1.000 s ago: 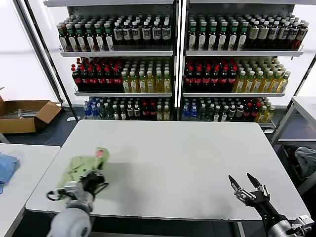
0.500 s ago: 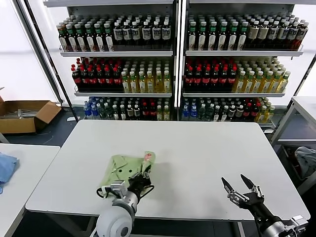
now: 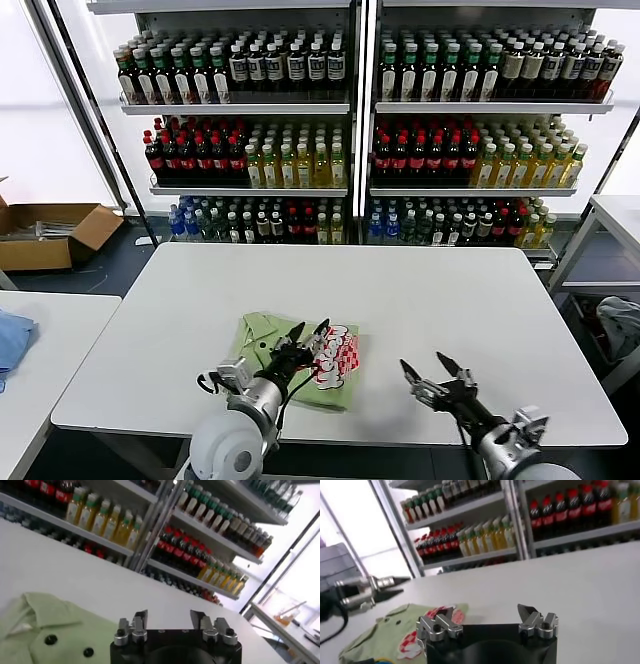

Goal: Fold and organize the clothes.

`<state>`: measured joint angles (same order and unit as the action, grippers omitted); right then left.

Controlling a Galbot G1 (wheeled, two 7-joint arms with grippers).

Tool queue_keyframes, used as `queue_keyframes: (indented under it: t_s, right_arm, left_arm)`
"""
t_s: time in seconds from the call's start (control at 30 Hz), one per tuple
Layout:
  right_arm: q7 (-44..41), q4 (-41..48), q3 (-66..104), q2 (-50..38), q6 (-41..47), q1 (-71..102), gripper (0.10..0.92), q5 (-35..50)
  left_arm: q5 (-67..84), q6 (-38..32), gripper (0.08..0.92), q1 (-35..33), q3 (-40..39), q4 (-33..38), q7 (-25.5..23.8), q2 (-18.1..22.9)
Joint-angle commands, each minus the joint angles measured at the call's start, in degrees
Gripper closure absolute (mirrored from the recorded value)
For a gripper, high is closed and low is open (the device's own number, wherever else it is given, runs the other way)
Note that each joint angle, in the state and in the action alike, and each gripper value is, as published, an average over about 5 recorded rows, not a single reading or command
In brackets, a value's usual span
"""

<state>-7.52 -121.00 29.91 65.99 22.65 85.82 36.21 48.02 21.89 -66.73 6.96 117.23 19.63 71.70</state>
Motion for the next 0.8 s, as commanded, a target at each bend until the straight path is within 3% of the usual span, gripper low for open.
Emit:
queue_keyframes:
  t_s: [0.03, 0.23, 0.33, 0.63, 0.8]
  right_arm:
    - [8.87, 14.97, -26.51, 3.11, 7.13, -21.87, 0.203, -2.86]
    - [12.34, 21.15, -32.19, 5.66, 10.42, -28.95, 0.203, -1.79]
    - [13.11, 21.15, -32.87, 5.18, 10.47, -29.58, 0.238, -1.14]
    - [12.83, 17.24, -30.68, 2.29, 10.43, -27.2, 0.475, -0.55]
    - [8.29, 13.11, -25.97, -3.06, 10.17, -24.71, 0.622, -2.05]
  left_arm:
    - [3.89, -1.44, 0.378, -4.01, 15.08, 4.56, -3.4, -5.5]
    - [3.93, -1.15, 0.211, -6.29, 18.64, 6.17, -3.29, -5.56]
    - [4.16, -0.92, 0.183, -6.14, 19.21, 6.22, -3.21, -5.15]
    - [5.17, -0.79, 0.177, -4.67, 19.42, 5.55, -3.03, -4.23]
    - [5.26, -0.85, 0.177, -3.94, 19.42, 4.96, -2.88, -3.85]
